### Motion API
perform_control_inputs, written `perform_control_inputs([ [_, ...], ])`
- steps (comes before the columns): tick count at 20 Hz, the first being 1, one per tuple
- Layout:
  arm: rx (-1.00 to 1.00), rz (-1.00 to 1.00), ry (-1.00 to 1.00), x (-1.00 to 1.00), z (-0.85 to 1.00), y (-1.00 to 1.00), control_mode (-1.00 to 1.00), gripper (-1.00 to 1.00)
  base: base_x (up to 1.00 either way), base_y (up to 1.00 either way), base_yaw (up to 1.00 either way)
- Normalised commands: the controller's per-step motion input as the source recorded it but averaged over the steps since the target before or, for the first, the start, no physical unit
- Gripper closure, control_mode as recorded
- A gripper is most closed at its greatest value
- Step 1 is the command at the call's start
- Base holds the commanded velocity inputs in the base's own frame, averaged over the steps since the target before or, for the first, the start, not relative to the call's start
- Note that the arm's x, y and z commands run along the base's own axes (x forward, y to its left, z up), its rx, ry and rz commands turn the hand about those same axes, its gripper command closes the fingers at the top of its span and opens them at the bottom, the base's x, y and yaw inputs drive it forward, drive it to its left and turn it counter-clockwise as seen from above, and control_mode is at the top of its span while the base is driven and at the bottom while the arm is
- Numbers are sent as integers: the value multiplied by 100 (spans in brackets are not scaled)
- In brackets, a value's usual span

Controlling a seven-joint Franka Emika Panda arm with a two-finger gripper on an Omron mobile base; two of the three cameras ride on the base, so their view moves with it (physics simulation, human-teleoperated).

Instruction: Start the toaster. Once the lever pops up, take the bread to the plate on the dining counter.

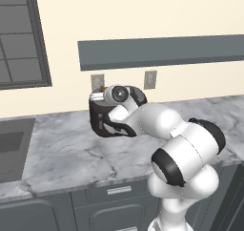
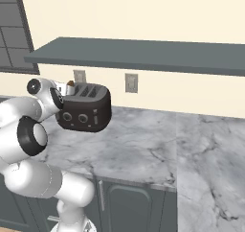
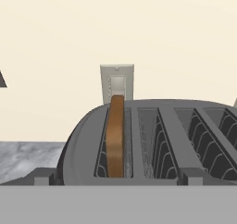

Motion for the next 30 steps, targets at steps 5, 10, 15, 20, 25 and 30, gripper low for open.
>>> perform_control_inputs([
  [5, 0, 0, 0, 15, 0, 0, -100, -100, 0, 0, 0],
  [10, 0, 0, 0, 10, 0, 0, -100, -100, 0, 0, 0],
  [15, 0, 0, 0, 3, 0, 1, -100, -100, 0, 0, 0],
  [20, 0, 0, 0, 3, 0, 5, -100, -100, 0, 0, 0],
  [25, 0, 0, 1, 5, 0, 4, -100, -100, 0, 0, 0],
  [30, 0, 0, 2, 9, 0, 2, -100, -100, 0, 0, 0],
])
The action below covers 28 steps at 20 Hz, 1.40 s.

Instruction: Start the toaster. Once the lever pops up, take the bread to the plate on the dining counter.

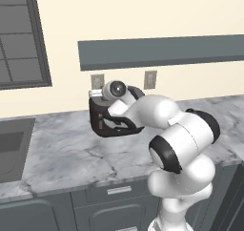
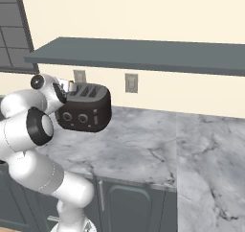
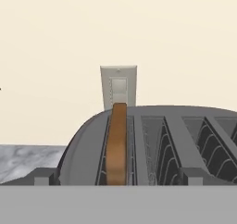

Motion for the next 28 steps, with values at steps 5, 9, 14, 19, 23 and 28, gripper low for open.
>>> perform_control_inputs([
  [5, 0, 0, 3, 10, -5, 1, -100, -100, 0, 0, 0],
  [9, 0, 0, 4, 1, -13, 0, -100, -100, 0, 0, 0],
  [14, 0, 0, 3, 6, -11, 0, -100, -100, 0, 0, 0],
  [19, 0, 0, 0, 11, -1, 0, -100, -100, 0, 0, 0],
  [23, 0, 0, 0, 9, 0, 0, -100, -100, 0, 0, 0],
  [28, 0, 0, 1, 7, 0, 0, -100, -100, 0, 0, 0],
])
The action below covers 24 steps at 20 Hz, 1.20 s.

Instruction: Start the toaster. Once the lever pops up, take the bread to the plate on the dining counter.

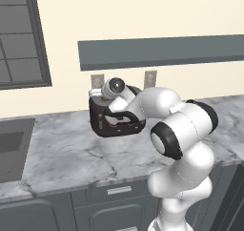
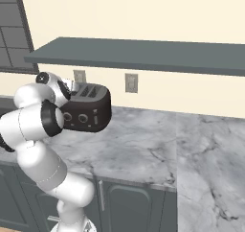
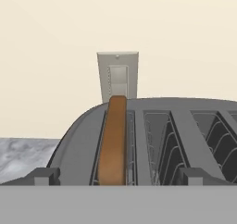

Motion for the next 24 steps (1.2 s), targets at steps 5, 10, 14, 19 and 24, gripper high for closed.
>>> perform_control_inputs([
  [5, 0, 0, 2, 11, -1, 0, -100, -100, 0, 0, 0],
  [10, 0, 0, 3, 8, -3, 1, -100, -100, 0, 0, 0],
  [14, 0, 0, 3, 6, -3, 0, -100, -100, 0, 0, 0],
  [19, 0, 0, 3, 7, -1, 0, -100, -100, 0, 0, 0],
  [24, 0, 0, 3, 7, -4, 1, -100, -100, 0, 0, 0],
])
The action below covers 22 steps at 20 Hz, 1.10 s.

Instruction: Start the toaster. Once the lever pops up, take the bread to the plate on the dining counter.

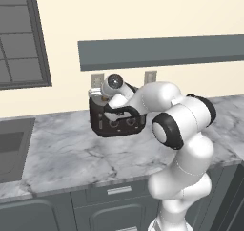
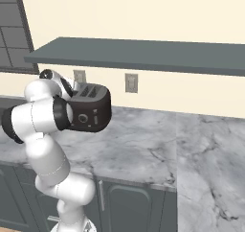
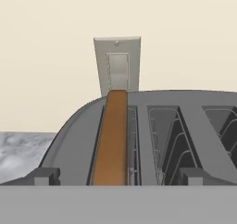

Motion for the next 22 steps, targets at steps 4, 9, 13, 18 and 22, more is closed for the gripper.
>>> perform_control_inputs([
  [4, 0, 0, 1, 2, -1, 0, -100, -100, 0, 0, 0],
  [9, 0, 0, 0, 0, 0, 0, -100, -100, 0, 0, 0],
  [13, 0, 0, 0, 0, 0, 0, -100, 100, 0, 0, 0],
  [18, 0, 0, 0, 0, 0, 0, -100, 100, 0, 0, 0],
  [22, 0, 0, 0, 0, 0, 0, -100, 100, 0, 0, 0],
])
